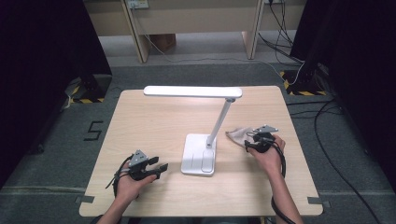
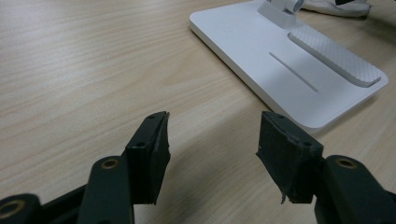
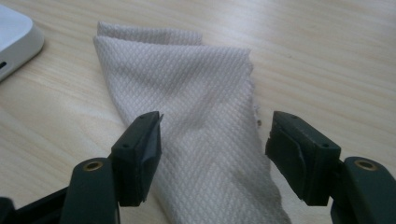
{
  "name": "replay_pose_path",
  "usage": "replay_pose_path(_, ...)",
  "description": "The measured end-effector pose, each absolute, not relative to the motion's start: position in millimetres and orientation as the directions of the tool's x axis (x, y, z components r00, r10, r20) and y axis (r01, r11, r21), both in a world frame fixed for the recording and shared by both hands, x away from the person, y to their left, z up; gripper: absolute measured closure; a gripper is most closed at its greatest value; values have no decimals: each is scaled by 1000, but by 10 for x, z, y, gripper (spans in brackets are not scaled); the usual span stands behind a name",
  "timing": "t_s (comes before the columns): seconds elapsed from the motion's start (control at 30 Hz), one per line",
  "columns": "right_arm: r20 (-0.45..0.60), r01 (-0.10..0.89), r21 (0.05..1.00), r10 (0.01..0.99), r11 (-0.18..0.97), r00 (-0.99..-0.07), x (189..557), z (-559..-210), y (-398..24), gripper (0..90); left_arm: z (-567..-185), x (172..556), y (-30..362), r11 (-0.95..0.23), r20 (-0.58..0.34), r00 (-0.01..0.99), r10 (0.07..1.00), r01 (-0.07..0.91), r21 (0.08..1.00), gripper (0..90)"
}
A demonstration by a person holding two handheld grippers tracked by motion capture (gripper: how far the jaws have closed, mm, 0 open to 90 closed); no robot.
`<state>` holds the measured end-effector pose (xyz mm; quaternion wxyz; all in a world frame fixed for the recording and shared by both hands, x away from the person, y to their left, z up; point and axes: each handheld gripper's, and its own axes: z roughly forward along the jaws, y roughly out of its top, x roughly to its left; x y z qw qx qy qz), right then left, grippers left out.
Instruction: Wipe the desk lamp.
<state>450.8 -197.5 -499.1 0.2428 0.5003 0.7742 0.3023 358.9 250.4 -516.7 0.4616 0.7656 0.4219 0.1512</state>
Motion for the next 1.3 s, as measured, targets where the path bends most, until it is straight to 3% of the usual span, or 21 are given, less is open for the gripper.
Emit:
replay_pose_path(0.47,63,668,718,937,197,-345,4567,-5091,-2006,436,-5170,3585,2484,-220,-162,603,781,509,832,419)
replay_pose_path(0.57,68,667,717,932,202,-355,4557,-5086,-1999,510,-5164,3584,2469,-216,-160,602,782,504,836,421)
replay_pose_path(0.6,89,672,715,928,193,-361,4549,-5081,-1987,599,-5154,3585,2462,-217,-158,606,779,499,839,421)
replay_pose_path(0.67,106,672,716,923,189,-371,4543,-5080,-1975,676,-5149,3587,2456,-219,-156,608,779,496,840,421)
replay_pose_path(0.83,144,683,713,921,157,-362,4520,-5083,-1958,771,-5151,3605,2429,-228,-155,619,770,494,839,421)
replay_pose_path(1.3,146,674,715,904,184,-402,4306,-4943,-1923,798,-4972,3638,2299,-262,-108,671,734,426,866,412)
